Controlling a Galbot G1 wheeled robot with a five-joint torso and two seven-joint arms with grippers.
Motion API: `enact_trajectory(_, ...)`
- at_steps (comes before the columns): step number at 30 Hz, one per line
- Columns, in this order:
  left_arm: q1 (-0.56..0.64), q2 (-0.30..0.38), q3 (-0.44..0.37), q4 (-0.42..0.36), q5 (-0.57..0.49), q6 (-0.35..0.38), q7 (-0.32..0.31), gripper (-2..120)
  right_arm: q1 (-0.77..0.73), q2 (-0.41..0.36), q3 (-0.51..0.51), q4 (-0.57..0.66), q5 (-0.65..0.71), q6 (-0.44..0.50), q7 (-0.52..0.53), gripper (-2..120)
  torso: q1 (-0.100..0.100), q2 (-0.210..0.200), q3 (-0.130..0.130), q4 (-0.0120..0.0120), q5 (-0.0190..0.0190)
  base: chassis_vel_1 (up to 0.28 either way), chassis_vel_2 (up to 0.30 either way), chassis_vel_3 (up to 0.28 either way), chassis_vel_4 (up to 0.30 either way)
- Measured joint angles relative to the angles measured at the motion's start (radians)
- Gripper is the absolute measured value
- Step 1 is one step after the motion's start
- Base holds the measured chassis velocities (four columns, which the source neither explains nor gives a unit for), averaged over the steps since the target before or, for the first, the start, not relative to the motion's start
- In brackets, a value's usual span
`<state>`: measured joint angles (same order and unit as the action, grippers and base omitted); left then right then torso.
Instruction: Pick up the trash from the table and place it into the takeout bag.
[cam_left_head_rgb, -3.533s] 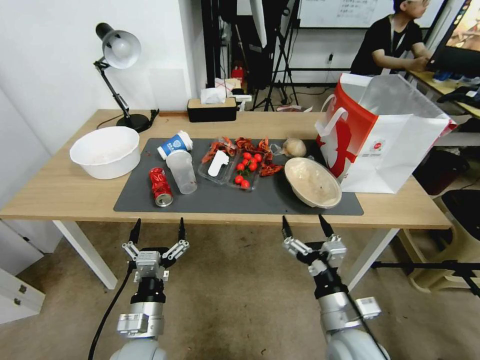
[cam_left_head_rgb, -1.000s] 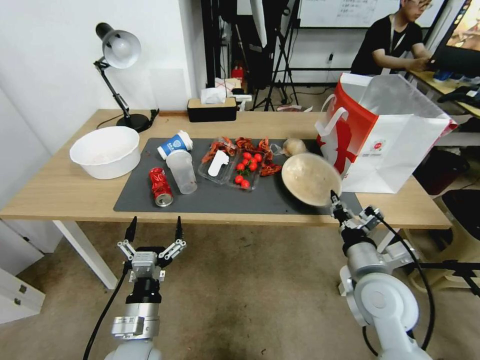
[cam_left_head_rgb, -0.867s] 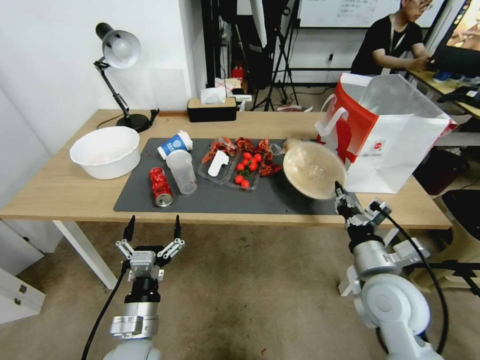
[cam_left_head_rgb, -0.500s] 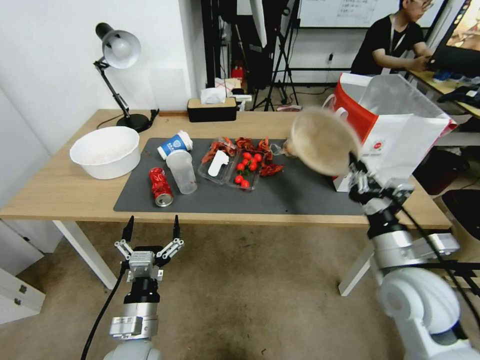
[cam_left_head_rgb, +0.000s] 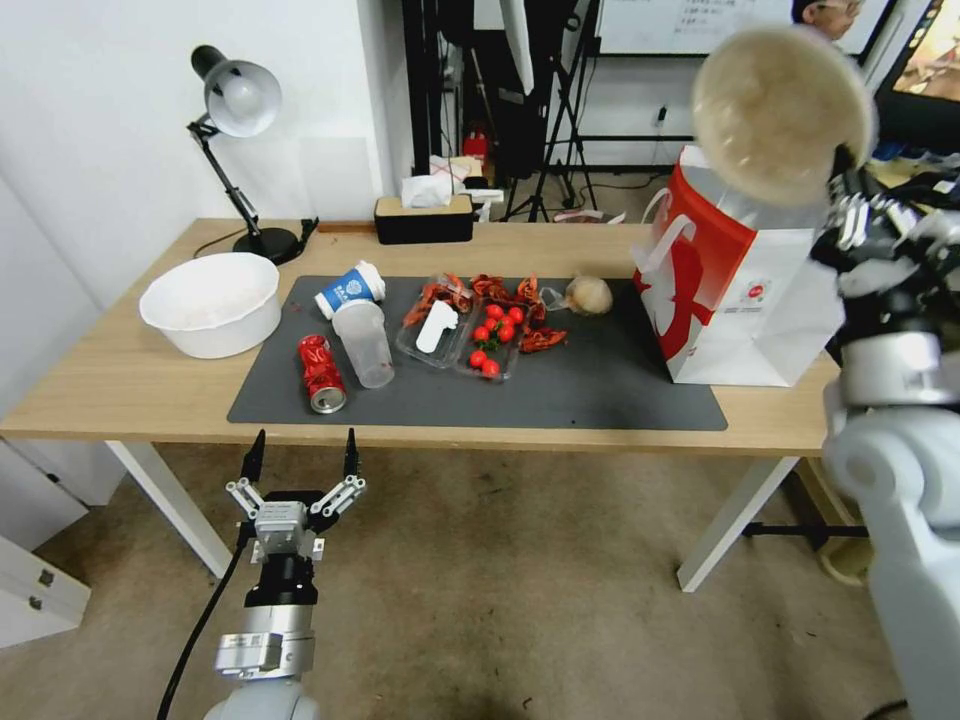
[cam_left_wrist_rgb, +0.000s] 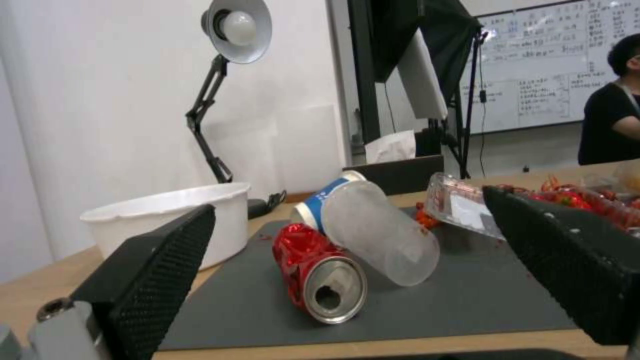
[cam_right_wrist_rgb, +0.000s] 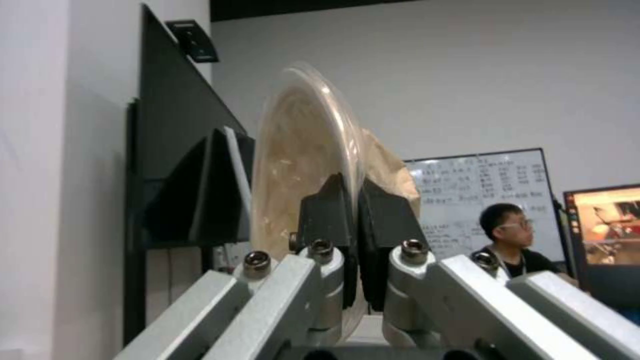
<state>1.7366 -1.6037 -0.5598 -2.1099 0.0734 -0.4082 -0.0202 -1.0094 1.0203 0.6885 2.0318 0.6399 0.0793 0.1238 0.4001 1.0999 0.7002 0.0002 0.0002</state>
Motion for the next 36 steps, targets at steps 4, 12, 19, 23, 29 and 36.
enact_trajectory(4, 0.000, -0.001, -0.001, 0.002, 0.000, 0.000, 0.000, 100, 0.051, -0.012, -0.019, -0.070, 0.007, -0.004, 0.011, 0, 0.000, 0.000, 0.000, -0.0002, 0.0000, 0.000, 0.000, 0.000, 0.000)
enact_trajectory(12, -0.002, -0.002, -0.009, 0.012, 0.001, 0.000, 0.002, 100, 0.127, -0.030, -0.060, -0.172, 0.008, -0.077, 0.036, 6, 0.000, 0.000, 0.000, -0.0001, -0.0002, 0.000, 0.000, 0.000, 0.000)
enact_trajectory(19, -0.002, -0.001, -0.009, 0.012, 0.003, 0.009, 0.006, 100, 0.128, -0.022, -0.060, -0.178, 0.007, -0.111, 0.041, 32, 0.000, 0.000, 0.000, -0.0002, -0.0001, 0.000, 0.000, 0.000, 0.000)
enact_trajectory(23, -0.002, -0.001, -0.008, 0.011, 0.007, 0.014, 0.005, 100, 0.122, -0.020, -0.053, -0.177, 0.006, -0.114, 0.041, 47, 0.000, 0.000, 0.000, -0.0003, -0.0001, 0.000, 0.000, 0.000, 0.000)
enact_trajectory(29, 0.003, 0.002, -0.009, 0.006, 0.012, 0.020, 0.003, 100, 0.114, -0.021, -0.046, -0.164, 0.034, -0.114, 0.039, 69, 0.000, 0.000, 0.000, -0.0001, -0.0003, 0.000, 0.000, 0.000, 0.000)
enact_trajectory(36, 0.005, 0.004, -0.011, -0.003, 0.011, 0.024, 0.003, 100, 0.084, -0.016, -0.045, -0.115, 0.098, -0.123, 0.031, 90, 0.000, 0.000, 0.000, -0.0003, -0.0002, 0.000, 0.000, 0.000, 0.000)
